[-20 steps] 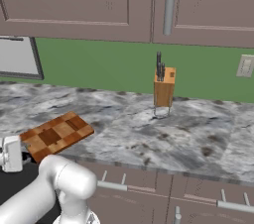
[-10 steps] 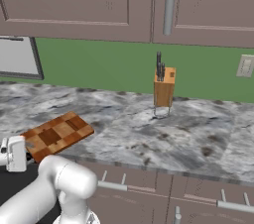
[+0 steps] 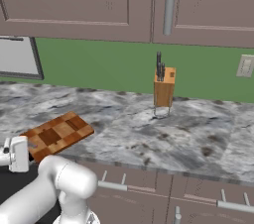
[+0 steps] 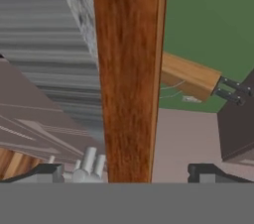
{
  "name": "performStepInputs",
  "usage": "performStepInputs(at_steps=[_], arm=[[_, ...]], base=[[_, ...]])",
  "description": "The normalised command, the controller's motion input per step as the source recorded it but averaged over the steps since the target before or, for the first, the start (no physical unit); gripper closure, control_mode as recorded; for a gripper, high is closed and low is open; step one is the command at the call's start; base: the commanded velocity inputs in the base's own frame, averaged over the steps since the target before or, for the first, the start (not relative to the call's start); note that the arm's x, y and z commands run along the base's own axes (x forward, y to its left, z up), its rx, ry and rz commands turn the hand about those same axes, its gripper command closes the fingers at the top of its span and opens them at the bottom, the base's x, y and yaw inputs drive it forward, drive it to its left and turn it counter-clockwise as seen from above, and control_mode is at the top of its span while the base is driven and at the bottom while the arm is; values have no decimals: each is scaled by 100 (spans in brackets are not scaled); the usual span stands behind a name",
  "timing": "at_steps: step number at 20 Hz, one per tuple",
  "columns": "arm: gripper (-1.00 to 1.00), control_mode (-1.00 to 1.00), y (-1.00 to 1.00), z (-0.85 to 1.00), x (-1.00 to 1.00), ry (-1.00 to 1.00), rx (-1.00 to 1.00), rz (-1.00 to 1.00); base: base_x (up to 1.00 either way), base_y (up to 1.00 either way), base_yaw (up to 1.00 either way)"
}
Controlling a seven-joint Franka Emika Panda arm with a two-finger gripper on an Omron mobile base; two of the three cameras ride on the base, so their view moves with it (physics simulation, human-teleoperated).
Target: Move the cutting board and knife to the sink. Then move spray from the cabinet to the counter.
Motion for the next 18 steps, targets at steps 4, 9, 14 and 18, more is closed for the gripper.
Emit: performStepInputs(at_steps=[4, 9, 14, 18], arm=[[100, -100, 0, 0, 0, 0, 0, -1], [100, -100, 0, 0, 0, 0, 0, -1], [100, -100, 0, 11, 0, 0, 0, 0], [100, -100, 0, 39, -17, -4, 0, 0]], base=[[0, 0, 0], [0, 0, 0], [0, 0, 0], [0, 0, 0]])
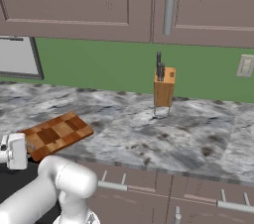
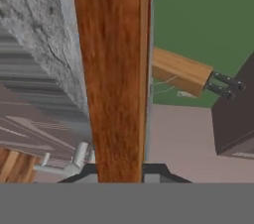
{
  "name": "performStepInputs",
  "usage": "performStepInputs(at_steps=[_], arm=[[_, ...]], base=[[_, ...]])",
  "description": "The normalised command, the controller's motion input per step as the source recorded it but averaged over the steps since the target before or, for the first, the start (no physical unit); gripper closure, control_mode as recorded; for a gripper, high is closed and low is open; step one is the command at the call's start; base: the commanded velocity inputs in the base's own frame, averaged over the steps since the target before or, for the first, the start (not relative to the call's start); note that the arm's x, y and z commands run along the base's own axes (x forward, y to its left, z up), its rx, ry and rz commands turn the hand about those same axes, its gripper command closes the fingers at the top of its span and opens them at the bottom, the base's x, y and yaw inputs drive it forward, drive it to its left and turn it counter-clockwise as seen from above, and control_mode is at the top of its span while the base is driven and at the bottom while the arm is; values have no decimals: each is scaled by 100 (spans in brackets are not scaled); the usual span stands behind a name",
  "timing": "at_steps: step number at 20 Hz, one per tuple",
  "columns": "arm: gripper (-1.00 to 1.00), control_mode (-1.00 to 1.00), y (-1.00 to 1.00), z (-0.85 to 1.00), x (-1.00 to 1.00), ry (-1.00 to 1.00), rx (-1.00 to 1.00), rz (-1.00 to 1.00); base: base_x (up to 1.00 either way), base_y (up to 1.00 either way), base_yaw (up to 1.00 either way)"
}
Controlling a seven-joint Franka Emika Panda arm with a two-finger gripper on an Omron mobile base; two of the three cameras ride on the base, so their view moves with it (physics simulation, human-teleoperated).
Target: Move the cutting board and knife to the sink. Then move spray from the cabinet to the counter.
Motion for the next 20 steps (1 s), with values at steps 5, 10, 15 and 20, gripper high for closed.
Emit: performStepInputs(at_steps=[5, 10, 15, 20], arm=[[100, -100, 0, 69, -49, -8, -3, 0], [100, -100, 2, 78, -55, -12, -7, 0], [100, -100, 14, 83, -39, -13, -10, 0], [100, -100, 23, 90, -8, -10, -11, 1]], base=[[0, 0, 0], [0, 0, 0], [0, 0, 0], [0, 0, 0]])
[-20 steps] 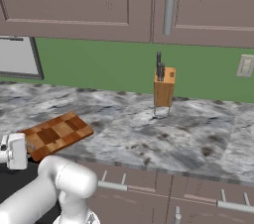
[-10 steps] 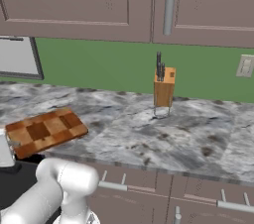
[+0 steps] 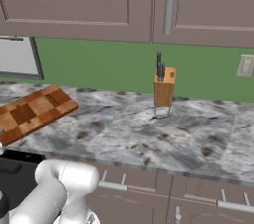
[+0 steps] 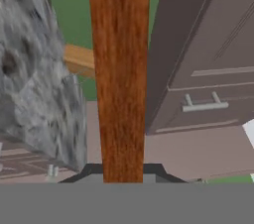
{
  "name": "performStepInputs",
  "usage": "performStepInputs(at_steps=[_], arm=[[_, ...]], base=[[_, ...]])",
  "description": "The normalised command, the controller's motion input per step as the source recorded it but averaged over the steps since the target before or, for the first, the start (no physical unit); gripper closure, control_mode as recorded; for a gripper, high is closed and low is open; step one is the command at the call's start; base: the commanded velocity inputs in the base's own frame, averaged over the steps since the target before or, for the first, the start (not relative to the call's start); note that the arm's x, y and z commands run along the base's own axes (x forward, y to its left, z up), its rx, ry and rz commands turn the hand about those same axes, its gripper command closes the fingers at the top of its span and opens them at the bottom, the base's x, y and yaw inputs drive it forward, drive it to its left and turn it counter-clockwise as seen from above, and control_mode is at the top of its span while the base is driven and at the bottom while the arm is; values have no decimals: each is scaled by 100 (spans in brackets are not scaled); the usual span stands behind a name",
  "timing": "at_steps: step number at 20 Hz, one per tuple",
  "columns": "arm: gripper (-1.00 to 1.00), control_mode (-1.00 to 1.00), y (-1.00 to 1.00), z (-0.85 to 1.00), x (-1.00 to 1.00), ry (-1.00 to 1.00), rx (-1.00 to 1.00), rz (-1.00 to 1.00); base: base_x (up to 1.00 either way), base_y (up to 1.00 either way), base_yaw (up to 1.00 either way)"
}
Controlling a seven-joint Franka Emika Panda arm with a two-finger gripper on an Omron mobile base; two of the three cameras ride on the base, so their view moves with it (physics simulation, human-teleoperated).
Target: Move the cutting board and knife to the sink. Then move spray from the cabinet to the counter.
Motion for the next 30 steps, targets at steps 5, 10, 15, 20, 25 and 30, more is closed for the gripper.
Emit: performStepInputs(at_steps=[5, 10, 15, 20, 25, 30], arm=[[100, -100, 29, 81, 0, -3, -14, 4], [100, -100, 40, 31, -1, 0, -15, 0], [100, -100, 4, 0, 0, 0, -1, 0], [100, -100, 0, 0, -41, -6, 0, 0], [100, 100, 0, 0, 0, 0, 0, 0], [100, 100, 0, 0, 0, 0, 0, 0]], base=[[0, 0, 0], [0, 0, 0], [0, 0, 0], [0, 0, 0], [-83, 38, 3], [-68, 93, 0]])
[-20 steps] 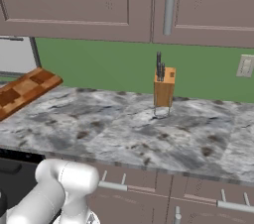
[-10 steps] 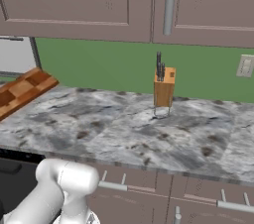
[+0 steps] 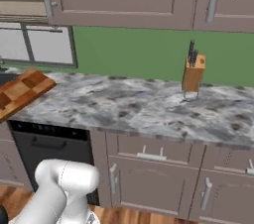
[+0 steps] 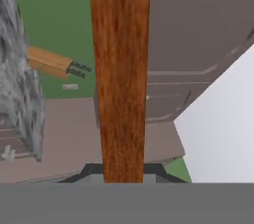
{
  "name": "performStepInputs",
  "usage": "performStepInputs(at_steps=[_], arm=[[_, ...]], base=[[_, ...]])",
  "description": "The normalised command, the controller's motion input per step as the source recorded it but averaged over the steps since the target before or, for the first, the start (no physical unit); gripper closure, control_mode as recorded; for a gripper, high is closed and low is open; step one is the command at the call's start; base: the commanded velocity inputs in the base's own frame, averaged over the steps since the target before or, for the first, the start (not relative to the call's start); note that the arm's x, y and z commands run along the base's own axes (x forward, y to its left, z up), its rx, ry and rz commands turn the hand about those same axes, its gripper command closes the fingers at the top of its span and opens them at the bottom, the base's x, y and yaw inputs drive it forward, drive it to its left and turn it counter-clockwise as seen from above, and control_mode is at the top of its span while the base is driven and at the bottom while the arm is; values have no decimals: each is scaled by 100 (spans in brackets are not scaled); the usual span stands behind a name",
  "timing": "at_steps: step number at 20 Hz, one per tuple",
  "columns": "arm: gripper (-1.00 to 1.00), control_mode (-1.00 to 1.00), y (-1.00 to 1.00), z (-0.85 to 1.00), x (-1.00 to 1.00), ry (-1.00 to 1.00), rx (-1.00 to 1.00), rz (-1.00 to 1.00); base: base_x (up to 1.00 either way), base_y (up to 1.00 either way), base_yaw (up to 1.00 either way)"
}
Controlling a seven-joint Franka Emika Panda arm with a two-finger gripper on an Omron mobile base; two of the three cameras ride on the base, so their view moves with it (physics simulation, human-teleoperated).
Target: Move the cutting board and knife to the sink. Then move spray from the cabinet to the counter.
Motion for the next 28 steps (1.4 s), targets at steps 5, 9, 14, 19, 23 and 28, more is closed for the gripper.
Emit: performStepInputs(at_steps=[5, 9, 14, 19, 23, 28], arm=[[100, 100, 0, 0, 0, 0, 0, 0], [100, 100, 0, 0, 0, 0, 0, 0], [100, 100, 0, 0, 0, 0, 0, 0], [100, 100, 0, 0, 0, 0, 0, 0], [100, 100, 0, 0, 0, 0, 0, 0], [100, 100, 0, 0, 0, 0, 0, 0]], base=[[-33, 100, 0], [-2, 100, 0], [6, 98, -4], [19, 95, -8], [35, 85, -10], [51, 70, -8]])
